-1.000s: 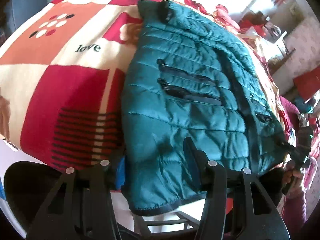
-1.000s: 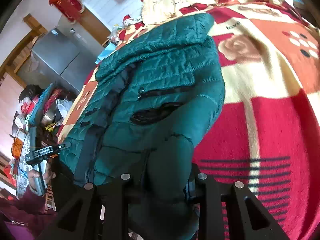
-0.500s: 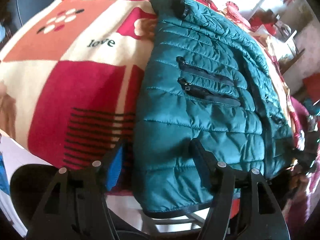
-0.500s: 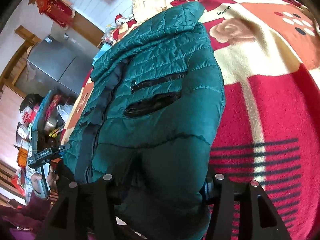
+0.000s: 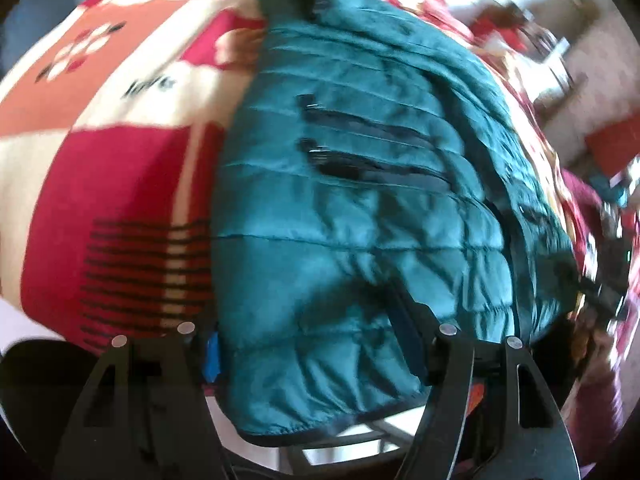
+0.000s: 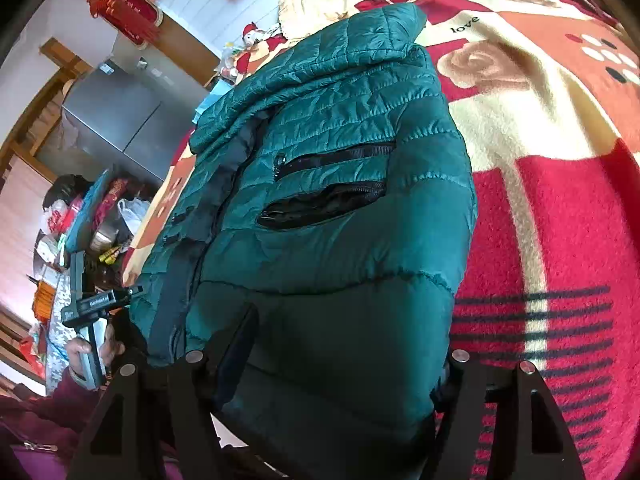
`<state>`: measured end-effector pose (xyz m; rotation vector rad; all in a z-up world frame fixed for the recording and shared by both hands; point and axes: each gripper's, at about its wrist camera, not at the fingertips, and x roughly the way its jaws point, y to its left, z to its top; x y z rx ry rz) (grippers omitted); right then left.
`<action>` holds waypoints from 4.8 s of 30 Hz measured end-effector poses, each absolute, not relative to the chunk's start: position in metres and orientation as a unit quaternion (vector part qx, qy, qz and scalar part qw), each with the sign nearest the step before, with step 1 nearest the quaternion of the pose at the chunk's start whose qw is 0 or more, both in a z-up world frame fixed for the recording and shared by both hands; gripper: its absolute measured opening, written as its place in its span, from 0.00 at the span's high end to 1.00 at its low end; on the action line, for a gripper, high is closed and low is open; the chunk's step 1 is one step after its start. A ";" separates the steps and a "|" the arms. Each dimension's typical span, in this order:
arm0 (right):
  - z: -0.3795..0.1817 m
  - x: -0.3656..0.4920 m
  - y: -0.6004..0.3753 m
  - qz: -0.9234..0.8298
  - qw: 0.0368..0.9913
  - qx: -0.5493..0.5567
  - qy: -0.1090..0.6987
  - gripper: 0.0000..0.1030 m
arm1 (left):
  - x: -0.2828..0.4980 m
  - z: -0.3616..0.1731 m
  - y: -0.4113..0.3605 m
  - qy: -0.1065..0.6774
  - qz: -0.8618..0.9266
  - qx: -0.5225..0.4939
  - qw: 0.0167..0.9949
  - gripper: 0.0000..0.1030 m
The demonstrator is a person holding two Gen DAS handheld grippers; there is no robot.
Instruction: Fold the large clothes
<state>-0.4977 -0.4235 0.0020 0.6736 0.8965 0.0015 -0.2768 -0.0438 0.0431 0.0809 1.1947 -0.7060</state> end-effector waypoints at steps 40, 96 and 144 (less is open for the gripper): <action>0.132 -0.435 -0.459 0.026 0.920 0.324 0.218 0.78 | -0.176 0.151 -0.045 0.425 -0.361 -0.150 0.816 0.84; 0.119 -0.216 -0.518 -0.103 0.917 0.231 0.310 0.22 | -0.002 0.148 -0.146 0.427 -0.264 -0.120 0.856 0.37; 0.057 -0.123 -0.572 -0.236 0.867 0.126 0.420 0.21 | 0.032 0.055 -0.242 0.419 -0.218 0.058 0.880 0.21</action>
